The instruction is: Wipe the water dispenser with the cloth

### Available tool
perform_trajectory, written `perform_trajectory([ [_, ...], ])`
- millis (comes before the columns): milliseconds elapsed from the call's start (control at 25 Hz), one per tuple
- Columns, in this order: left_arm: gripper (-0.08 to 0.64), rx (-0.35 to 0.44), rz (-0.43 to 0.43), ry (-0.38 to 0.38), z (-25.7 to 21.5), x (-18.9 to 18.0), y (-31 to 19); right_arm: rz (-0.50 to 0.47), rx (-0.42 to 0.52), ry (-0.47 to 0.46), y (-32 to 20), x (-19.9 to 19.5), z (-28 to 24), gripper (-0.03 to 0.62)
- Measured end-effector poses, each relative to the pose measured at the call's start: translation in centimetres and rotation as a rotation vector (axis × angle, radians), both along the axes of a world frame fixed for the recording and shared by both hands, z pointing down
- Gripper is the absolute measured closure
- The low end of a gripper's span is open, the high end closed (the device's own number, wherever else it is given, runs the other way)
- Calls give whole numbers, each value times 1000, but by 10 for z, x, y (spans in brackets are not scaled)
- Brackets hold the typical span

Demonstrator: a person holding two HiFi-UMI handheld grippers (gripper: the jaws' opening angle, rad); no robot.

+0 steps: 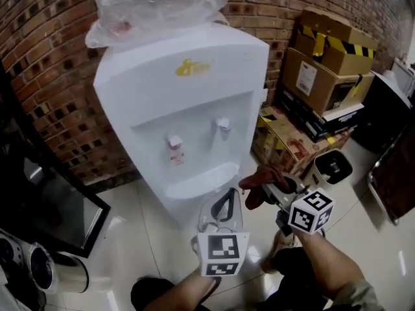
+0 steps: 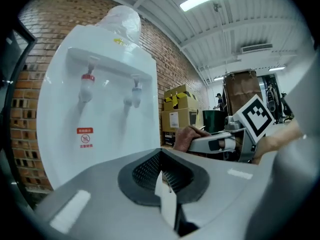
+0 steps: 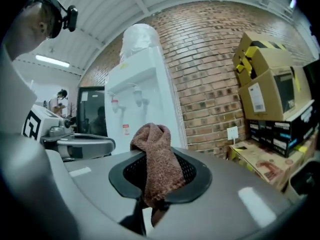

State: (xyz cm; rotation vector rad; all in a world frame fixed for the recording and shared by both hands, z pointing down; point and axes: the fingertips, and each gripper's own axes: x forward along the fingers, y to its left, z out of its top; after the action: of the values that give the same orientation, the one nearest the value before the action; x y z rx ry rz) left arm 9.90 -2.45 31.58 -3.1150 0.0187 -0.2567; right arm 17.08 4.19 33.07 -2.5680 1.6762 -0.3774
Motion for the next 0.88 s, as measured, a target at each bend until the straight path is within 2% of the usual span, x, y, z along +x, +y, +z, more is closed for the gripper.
perform_trajectory([
  [120, 560, 8, -13, 9, 1, 19, 5, -74, -11, 52, -4, 8, -16, 502],
  [240, 560, 27, -3, -19, 13, 32, 16, -109, -1, 4, -6, 19, -21, 502],
  [360, 560, -24, -17, -38, 18, 38, 23, -176, -40, 0, -13, 21, -20, 502],
  [560, 560, -52, -89, -18, 7, 53, 20, -297, -65, 64, -19, 29, -24, 502],
  [760, 560, -68, -194, 3, 4, 65, 14, -423, -37, 72, -21, 44, -30, 502],
  [880, 560, -46, -256, -2, 10, 71, 10, -489, 1, 76, -20, 55, -40, 502],
])
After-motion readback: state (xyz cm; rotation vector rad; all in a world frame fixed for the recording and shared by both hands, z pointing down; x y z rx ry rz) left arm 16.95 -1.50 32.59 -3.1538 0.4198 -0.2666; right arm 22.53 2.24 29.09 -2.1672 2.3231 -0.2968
